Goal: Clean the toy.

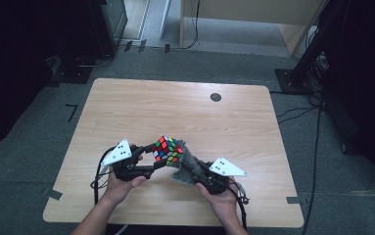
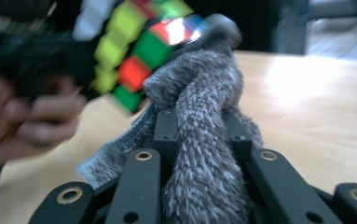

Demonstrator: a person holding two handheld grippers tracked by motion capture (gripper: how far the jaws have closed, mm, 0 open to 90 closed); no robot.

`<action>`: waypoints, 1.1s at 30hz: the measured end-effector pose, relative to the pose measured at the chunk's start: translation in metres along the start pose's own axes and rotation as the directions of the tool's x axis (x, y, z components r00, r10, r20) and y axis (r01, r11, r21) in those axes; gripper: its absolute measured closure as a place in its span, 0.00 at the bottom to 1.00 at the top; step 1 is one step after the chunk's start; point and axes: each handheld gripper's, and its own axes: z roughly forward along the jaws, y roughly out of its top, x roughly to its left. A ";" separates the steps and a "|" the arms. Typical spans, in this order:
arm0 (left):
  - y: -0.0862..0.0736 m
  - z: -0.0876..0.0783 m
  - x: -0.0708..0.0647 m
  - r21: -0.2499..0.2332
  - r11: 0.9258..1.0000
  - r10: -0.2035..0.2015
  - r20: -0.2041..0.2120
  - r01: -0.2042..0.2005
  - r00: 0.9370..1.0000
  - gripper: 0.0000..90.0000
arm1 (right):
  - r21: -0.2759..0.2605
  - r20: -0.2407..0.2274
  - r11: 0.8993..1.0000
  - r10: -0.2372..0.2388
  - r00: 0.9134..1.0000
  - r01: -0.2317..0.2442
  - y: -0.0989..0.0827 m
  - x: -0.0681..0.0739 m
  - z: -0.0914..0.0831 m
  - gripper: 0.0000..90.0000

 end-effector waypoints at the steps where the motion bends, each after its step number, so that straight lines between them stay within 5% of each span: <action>1: 0.000 0.000 0.000 0.002 1.000 0.001 0.003 -0.001 1.000 0.38 | -0.016 0.007 1.000 0.009 1.000 -0.009 0.001 -0.002 -0.002 0.82; 10: 0.000 0.005 -0.003 0.008 1.000 -0.002 0.019 0.002 1.000 0.38 | 0.087 -0.053 0.993 -0.081 0.995 0.085 -0.008 0.011 0.010 0.82; 14: -0.002 0.006 -0.001 0.014 1.000 -0.024 0.033 0.024 0.999 0.38 | -0.018 0.017 1.000 -0.006 1.000 0.007 0.001 -0.004 -0.005 0.82; 16: -0.004 0.008 -0.001 0.015 0.999 -0.037 0.044 0.037 0.998 0.38 | -0.039 0.018 0.999 -0.009 1.000 0.010 0.004 -0.007 -0.009 0.82; 23: -0.005 0.008 0.005 0.009 0.998 -0.059 0.055 0.058 0.997 0.38 | 0.091 -0.065 0.993 -0.071 0.995 0.076 -0.004 0.003 0.005 0.82; 29: -0.003 0.009 0.000 0.010 0.999 -0.034 0.051 0.033 0.998 0.38 | 0.038 -0.005 0.999 0.010 1.000 -0.010 -0.001 -0.005 -0.002 0.82; 33: -0.004 0.012 -0.007 0.024 1.000 -0.012 0.060 0.011 0.998 0.38 | 0.050 0.005 0.999 -0.016 1.000 0.016 -0.003 -0.003 -0.002 0.82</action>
